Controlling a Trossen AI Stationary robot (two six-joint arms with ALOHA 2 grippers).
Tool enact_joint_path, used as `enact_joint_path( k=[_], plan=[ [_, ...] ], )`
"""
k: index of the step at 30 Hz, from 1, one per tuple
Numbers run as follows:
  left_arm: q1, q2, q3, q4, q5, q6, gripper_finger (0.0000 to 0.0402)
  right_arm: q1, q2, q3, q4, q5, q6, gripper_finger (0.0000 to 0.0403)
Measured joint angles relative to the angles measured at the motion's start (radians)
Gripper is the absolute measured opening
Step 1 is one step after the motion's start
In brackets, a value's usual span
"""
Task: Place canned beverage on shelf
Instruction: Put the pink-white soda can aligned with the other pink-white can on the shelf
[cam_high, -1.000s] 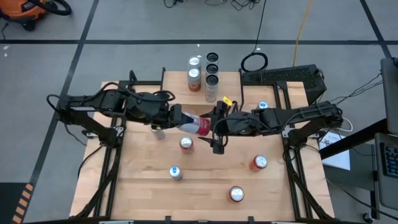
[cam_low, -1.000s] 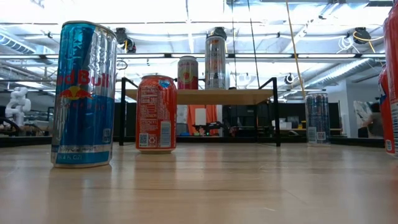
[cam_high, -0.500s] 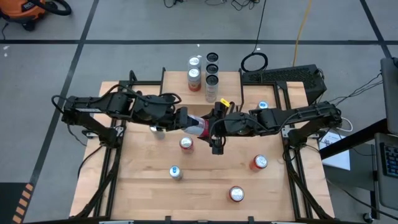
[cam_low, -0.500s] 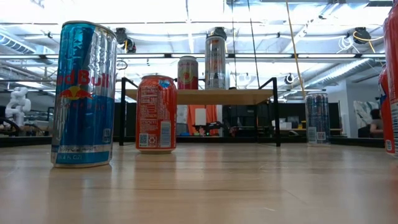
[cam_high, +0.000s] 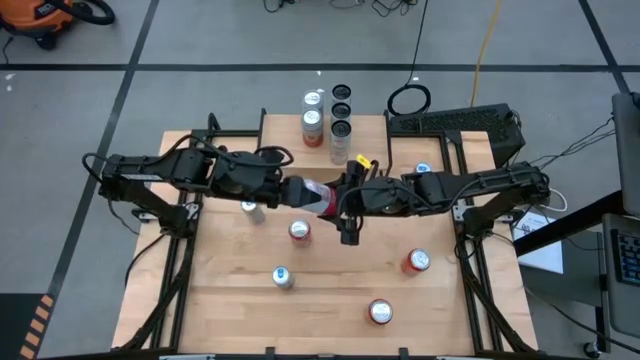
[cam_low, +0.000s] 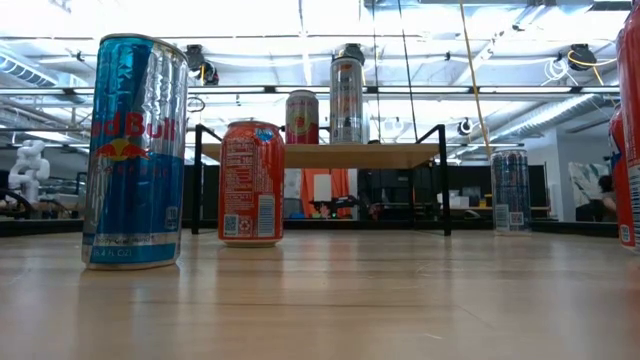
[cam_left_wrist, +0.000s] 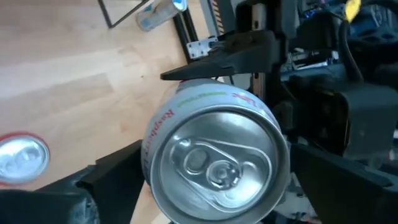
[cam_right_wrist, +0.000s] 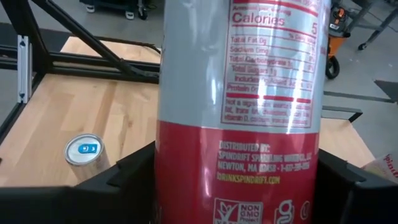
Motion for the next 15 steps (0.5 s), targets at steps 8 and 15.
enact_joint_path(
  k=[8, 15],
  plan=[
    [0.025, -0.027, 0.001, 0.018, -0.013, 0.177, 0.0397, 0.002, -0.020, -0.002, -0.007, -0.028, 0.054, 0.0277],
    [0.079, -0.079, 0.001, 0.034, -0.008, 0.376, 0.0399, 0.002, -0.034, -0.002, 0.001, -0.138, 0.208, 0.0277]
  ],
)
